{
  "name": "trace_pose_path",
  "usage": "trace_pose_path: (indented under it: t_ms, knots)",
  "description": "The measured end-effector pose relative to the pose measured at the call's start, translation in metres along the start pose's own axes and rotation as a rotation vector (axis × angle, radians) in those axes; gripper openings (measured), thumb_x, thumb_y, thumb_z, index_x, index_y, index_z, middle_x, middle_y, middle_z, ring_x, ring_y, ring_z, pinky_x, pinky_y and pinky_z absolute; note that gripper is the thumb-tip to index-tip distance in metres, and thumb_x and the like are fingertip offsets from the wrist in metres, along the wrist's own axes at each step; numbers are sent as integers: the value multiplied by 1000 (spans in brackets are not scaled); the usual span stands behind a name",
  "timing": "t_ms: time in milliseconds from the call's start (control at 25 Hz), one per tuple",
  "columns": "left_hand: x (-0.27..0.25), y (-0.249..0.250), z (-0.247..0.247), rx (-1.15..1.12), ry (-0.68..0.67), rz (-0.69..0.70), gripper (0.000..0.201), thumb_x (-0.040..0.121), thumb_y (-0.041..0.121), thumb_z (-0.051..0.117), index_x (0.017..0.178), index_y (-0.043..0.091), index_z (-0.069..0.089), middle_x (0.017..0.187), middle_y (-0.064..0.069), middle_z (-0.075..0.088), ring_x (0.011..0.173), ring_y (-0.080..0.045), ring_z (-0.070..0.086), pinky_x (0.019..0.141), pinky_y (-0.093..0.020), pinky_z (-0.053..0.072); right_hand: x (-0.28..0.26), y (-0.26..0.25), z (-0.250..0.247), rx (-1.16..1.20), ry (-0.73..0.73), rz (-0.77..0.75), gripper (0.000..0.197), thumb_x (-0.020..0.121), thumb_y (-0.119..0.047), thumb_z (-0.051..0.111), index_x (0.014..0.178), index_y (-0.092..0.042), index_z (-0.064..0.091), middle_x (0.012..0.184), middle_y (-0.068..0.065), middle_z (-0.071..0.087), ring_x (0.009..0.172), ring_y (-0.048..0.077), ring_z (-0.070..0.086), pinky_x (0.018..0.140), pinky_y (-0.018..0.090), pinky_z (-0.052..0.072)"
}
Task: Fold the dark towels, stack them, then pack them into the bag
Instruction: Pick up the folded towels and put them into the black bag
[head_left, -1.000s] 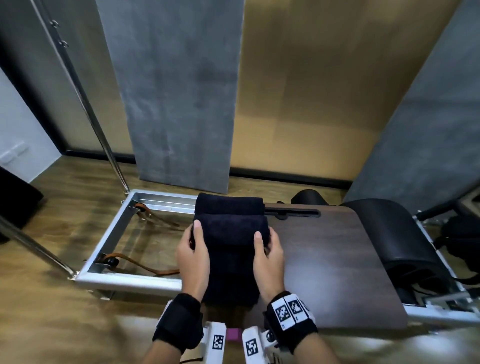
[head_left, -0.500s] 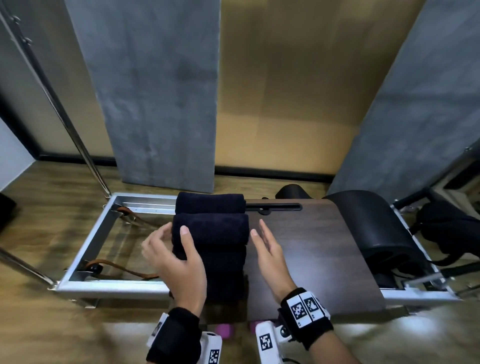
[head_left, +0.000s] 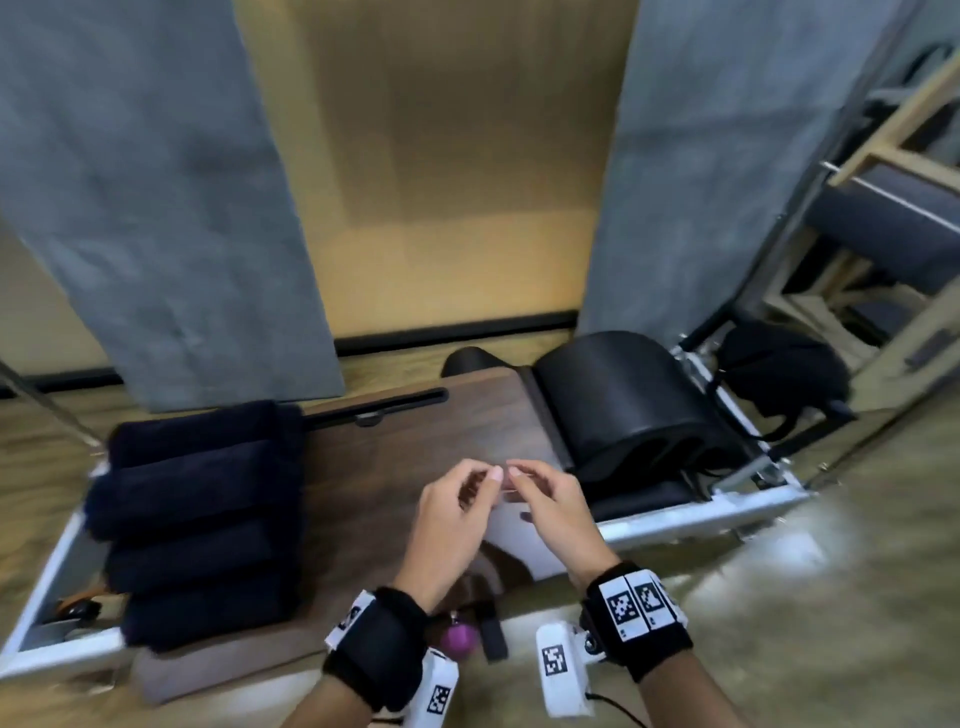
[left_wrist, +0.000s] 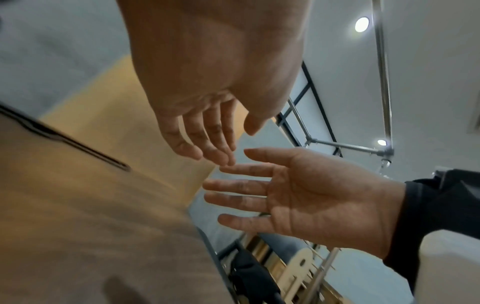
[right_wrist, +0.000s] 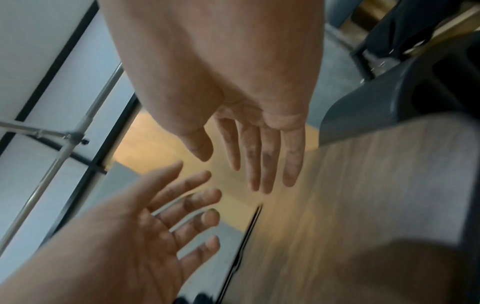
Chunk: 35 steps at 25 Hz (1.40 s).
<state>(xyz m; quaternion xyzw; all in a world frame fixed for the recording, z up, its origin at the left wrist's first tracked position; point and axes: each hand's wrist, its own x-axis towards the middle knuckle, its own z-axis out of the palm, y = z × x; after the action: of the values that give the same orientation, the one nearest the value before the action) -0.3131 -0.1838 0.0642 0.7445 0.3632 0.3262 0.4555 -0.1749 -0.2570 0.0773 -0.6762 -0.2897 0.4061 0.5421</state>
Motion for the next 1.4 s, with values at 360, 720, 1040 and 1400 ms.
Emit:
trace_pose_path:
  t_ms: [360, 720, 1040, 1400]
  knots:
    - [41, 95, 266, -71, -464, -110, 18, 106, 25, 63, 94, 16, 73, 80, -6, 75, 71, -17, 69, 68, -18, 51, -27, 64, -288, 119, 364, 161, 15, 104, -17, 61, 102, -7, 73, 94, 23, 77, 77, 30, 72, 73, 36, 56]
    - [90, 108, 400, -60, -589, -143, 17, 105, 26, 63, 93, 21, 73, 79, -1, 75, 68, -8, 67, 73, -25, 55, -1, 94, -407, 180, 466, 251, 17, 105, -14, 57, 103, -6, 72, 96, 24, 76, 73, 27, 69, 64, 31, 49]
    - [212, 116, 515, -157, -578, -176, 25, 105, 38, 63, 95, 19, 75, 81, -4, 76, 69, -14, 70, 69, -21, 54, 106, 64, -534, 111, 486, 282, 21, 106, -8, 52, 104, -5, 73, 81, 20, 71, 69, 28, 63, 58, 28, 47]
    - [345, 111, 602, -174, -504, -283, 22, 105, 36, 63, 96, 19, 74, 82, -5, 76, 78, -22, 72, 70, -16, 53, 258, 55, -646, -9, 493, 348, 18, 102, -8, 57, 98, -7, 75, 84, 17, 74, 70, 24, 67, 60, 32, 50]
